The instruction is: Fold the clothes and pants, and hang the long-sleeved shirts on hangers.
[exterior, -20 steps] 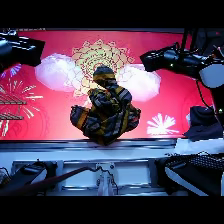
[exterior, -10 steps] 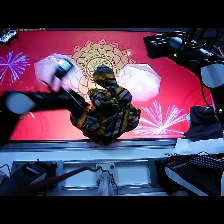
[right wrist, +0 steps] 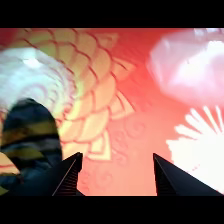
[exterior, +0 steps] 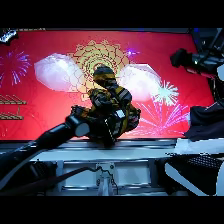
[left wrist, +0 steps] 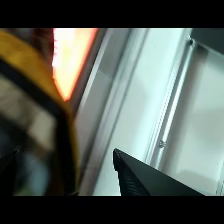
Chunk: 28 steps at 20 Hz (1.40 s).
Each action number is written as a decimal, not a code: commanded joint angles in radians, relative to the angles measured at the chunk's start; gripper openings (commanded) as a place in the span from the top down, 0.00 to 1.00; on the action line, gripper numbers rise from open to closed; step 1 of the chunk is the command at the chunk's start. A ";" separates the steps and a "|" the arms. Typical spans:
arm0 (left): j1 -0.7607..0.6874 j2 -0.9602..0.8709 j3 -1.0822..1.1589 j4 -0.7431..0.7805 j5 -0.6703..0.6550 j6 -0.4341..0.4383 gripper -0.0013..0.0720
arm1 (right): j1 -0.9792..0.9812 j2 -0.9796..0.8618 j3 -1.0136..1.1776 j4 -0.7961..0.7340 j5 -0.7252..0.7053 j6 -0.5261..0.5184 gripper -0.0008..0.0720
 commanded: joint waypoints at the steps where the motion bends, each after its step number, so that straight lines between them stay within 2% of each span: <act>1: -0.055 -0.081 -0.003 0.004 0.094 -0.026 0.10 | -0.066 -0.001 -0.056 -0.004 0.118 0.026 0.29; 8: -0.055 -0.189 -0.003 0.000 0.372 -0.028 0.10 | -0.058 0.003 -0.123 0.012 0.124 0.013 0.29; 12: -0.057 -0.261 -0.003 -0.059 0.323 -0.028 0.11 | -0.058 0.027 -0.123 0.010 0.123 0.010 0.29; 13: -0.058 -0.269 -0.003 -0.085 0.311 -0.028 0.16 | -0.058 0.030 -0.123 0.008 0.122 0.010 0.29; 14: -0.057 -0.271 -0.003 -0.090 0.308 -0.028 0.33 | -0.058 0.031 -0.123 0.007 0.122 0.010 0.29; 16: -0.046 -0.260 -0.003 -0.090 0.304 -0.029 0.91 | -0.058 0.031 -0.123 0.007 0.129 0.010 0.29; 17: -0.033 -0.245 -0.003 -0.090 0.296 -0.040 0.96 | -0.058 0.031 -0.123 0.007 0.136 0.009 0.29; 19: 0.010 -0.192 -0.003 -0.090 0.275 -0.086 0.96 | -0.058 0.032 -0.123 0.007 0.148 -0.012 0.29; 26: 0.229 0.183 -0.003 -0.090 0.143 -0.088 0.96 | -0.058 0.034 -0.143 0.009 0.192 -0.043 0.29; 28: 0.286 0.303 -0.003 -0.090 0.141 -0.088 0.96 | -0.055 0.049 -0.198 0.114 0.217 -0.083 0.29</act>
